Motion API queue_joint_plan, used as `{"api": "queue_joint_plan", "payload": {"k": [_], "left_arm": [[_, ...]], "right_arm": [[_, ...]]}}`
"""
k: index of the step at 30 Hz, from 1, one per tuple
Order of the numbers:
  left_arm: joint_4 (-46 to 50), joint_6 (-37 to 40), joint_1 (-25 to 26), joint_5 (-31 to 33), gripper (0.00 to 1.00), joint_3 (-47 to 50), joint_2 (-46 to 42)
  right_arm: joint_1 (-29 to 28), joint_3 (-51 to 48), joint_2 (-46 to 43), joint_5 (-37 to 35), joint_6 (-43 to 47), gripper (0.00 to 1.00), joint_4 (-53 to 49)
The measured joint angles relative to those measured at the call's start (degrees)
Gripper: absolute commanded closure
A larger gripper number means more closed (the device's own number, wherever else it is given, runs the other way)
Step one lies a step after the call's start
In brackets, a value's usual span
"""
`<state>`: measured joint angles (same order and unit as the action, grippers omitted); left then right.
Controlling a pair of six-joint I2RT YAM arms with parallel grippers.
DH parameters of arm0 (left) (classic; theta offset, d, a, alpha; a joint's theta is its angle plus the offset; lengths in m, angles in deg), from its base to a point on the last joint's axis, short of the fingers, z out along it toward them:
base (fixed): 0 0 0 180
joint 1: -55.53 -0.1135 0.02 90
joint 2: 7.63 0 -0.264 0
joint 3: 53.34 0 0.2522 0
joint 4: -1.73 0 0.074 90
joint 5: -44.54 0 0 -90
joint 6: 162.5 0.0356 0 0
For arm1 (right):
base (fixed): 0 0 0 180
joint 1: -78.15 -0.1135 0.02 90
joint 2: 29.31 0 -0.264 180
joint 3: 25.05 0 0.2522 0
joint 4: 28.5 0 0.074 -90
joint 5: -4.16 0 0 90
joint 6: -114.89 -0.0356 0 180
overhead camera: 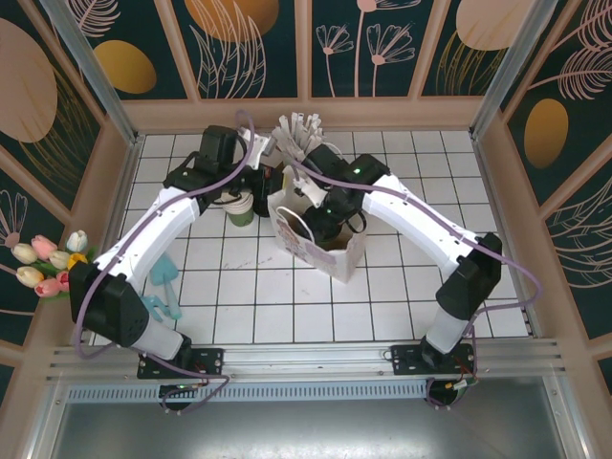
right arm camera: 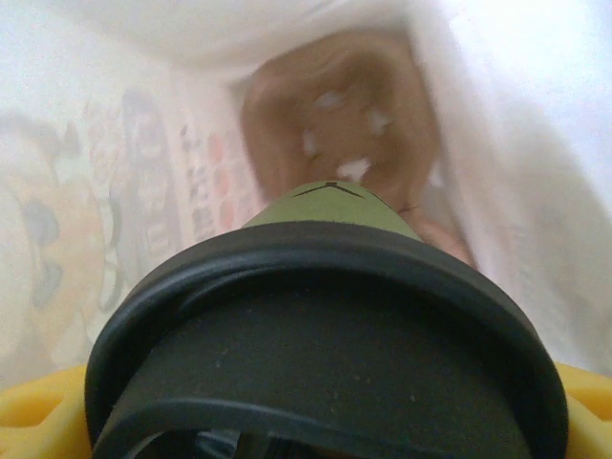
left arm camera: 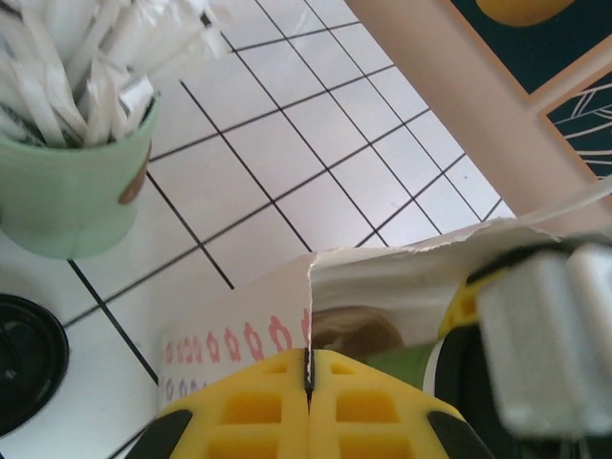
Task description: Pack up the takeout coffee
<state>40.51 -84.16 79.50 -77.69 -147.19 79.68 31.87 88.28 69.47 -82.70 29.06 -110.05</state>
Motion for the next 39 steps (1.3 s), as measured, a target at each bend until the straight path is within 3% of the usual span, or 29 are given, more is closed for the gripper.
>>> {"api": "queue_joint_plan", "payload": {"k": [13,39], "left_arm": [[6.86,4.68,0.00,-0.46,1.00,-10.01,4.81],[11.76,4.59,-1.14,-1.40,1.00,-10.54,4.85]], "right_arm": [[0.87,0.00,6.21,-0.74,-4.52,0.48,-4.68],[1.97,0.46,11.80,0.37,-7.39,0.49,-5.53]]}}
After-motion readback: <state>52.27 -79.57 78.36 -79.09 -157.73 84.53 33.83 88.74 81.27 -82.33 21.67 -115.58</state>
